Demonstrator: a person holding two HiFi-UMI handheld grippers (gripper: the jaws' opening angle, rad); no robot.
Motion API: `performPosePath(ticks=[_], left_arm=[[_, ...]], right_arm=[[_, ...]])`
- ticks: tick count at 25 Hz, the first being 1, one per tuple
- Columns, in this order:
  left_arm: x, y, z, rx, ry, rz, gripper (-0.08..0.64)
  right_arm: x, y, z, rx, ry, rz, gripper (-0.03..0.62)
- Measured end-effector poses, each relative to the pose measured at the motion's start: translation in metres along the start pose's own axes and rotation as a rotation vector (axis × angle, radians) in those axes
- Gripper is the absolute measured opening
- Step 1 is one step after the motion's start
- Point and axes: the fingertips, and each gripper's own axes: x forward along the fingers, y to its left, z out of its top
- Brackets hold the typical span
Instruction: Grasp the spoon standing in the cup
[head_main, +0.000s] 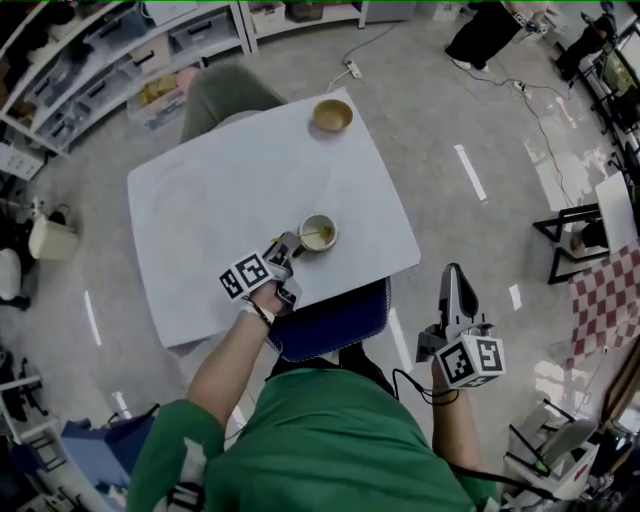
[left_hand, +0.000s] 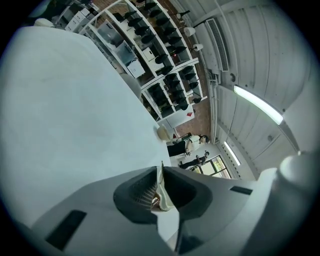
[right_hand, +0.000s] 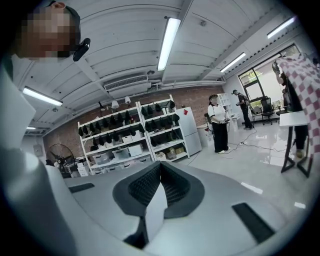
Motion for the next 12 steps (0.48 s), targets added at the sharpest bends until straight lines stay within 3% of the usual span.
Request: performPosePath(ticks=[12], left_arm=[[-0.01,-0.009,0.005,0.003,-0.019,-0.014,0.025]], right_arm=[[0.007,0.011,-0.002,-0.003,0.012,0.048,0.023]])
